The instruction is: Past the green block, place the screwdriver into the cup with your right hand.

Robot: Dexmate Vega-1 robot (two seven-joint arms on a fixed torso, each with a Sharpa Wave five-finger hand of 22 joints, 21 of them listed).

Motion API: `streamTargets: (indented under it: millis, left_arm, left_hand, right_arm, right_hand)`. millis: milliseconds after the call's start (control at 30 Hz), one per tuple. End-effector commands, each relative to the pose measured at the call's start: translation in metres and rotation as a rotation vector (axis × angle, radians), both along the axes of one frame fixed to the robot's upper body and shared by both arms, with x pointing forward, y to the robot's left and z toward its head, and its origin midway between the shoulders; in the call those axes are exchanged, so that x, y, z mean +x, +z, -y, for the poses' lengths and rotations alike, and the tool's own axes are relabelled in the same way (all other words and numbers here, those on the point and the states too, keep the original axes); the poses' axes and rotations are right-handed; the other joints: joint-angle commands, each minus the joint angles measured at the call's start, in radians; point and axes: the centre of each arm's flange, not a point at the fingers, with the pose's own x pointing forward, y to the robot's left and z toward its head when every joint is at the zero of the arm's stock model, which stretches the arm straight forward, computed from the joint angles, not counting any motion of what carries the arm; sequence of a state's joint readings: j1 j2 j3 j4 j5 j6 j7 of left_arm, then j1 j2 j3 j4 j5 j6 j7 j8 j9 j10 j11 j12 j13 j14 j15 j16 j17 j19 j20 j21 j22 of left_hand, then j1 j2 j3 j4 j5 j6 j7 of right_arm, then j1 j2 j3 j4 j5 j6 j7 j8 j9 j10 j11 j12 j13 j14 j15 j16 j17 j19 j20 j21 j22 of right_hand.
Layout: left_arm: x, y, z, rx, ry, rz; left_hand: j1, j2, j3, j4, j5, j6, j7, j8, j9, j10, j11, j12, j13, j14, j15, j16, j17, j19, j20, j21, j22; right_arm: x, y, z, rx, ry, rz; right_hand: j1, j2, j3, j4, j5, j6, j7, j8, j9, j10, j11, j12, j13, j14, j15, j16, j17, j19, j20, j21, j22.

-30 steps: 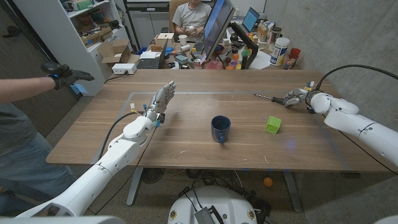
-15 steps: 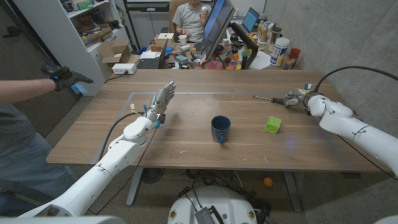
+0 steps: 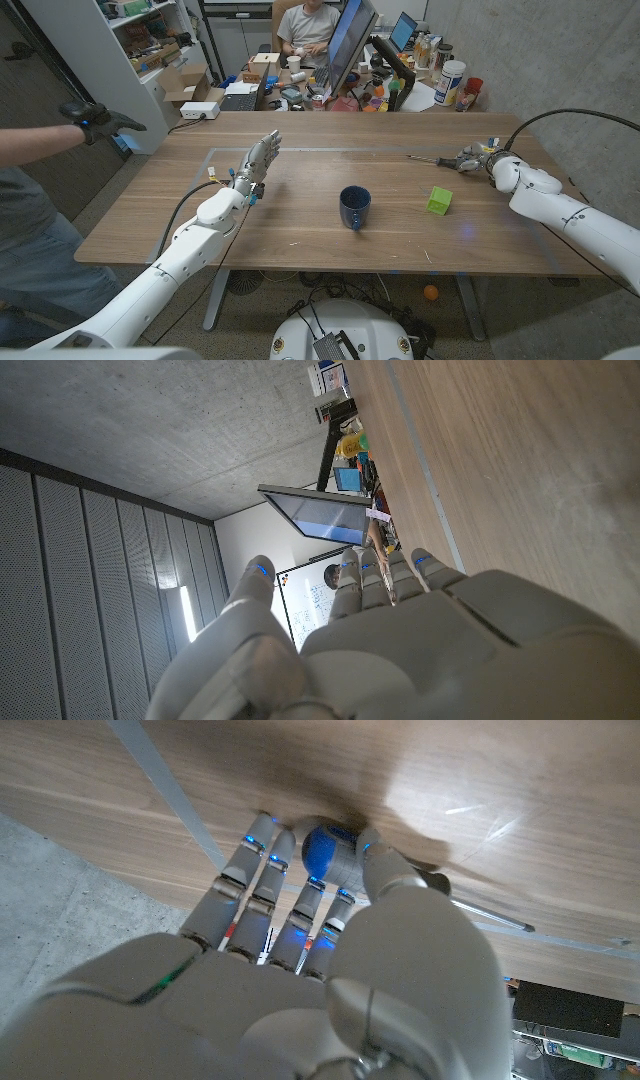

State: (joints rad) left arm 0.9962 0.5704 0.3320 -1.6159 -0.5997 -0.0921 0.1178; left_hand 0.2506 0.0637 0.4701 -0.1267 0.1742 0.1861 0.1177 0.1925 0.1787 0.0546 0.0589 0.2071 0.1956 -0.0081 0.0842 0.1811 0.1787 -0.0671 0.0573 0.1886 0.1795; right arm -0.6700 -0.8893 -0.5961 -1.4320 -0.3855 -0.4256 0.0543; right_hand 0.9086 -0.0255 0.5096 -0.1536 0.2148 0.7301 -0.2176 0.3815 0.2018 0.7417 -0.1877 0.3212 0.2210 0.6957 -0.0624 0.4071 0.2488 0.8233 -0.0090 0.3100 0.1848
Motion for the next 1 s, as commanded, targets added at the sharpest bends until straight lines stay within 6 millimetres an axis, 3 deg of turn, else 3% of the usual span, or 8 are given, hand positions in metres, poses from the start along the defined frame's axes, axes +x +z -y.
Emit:
streamTargets:
  millis: [33,700,1000]
  left_arm:
    - [0.002,0.0,0.001,0.006,-0.013,-0.001]
    - [0.007,0.001,0.001,0.009,-0.038,0.001]
    - [0.01,0.001,0.0,0.015,-0.053,0.001]
  left_hand:
    - [0.001,0.014,-0.007,0.001,0.0,0.007,0.001,0.0,0.006,0.004,-0.008,0.004,0.001,0.003,0.002,0.007,0.003,-0.002,0.008,0.007,0.001]
    - [0.001,0.016,-0.008,0.0,0.0,0.007,0.001,-0.001,0.006,0.004,-0.009,0.004,0.002,0.002,0.002,0.007,0.003,-0.003,0.008,0.008,0.001]
    - [0.001,0.016,-0.008,0.0,0.0,0.008,0.001,-0.001,0.006,0.006,-0.008,0.005,0.002,0.002,0.003,0.007,0.003,-0.004,0.009,0.008,0.001]
  right_arm:
    - [-0.013,0.006,-0.001,0.001,-0.01,0.055]
    - [-0.035,0.014,-0.008,0.039,-0.012,0.136]
    - [-0.057,0.013,-0.013,0.059,-0.014,0.185]
  right_hand:
    - [0.001,0.015,-0.008,0.001,-0.004,0.093,0.011,0.005,0.004,0.022,-0.015,0.002,0.002,0.016,-0.034,0.008,0.007,0.006,-0.008,0.003,0.001]
    - [0.0,0.023,-0.017,0.007,-0.008,0.105,0.009,0.007,0.004,0.035,-0.016,-0.006,0.0,0.027,-0.036,0.005,0.008,0.012,-0.011,0.005,0.001]
    - [0.0,0.024,-0.02,0.008,-0.009,0.106,0.009,0.007,0.004,0.038,-0.018,-0.009,0.0,0.026,-0.038,0.002,0.008,0.011,-0.01,0.004,0.001]
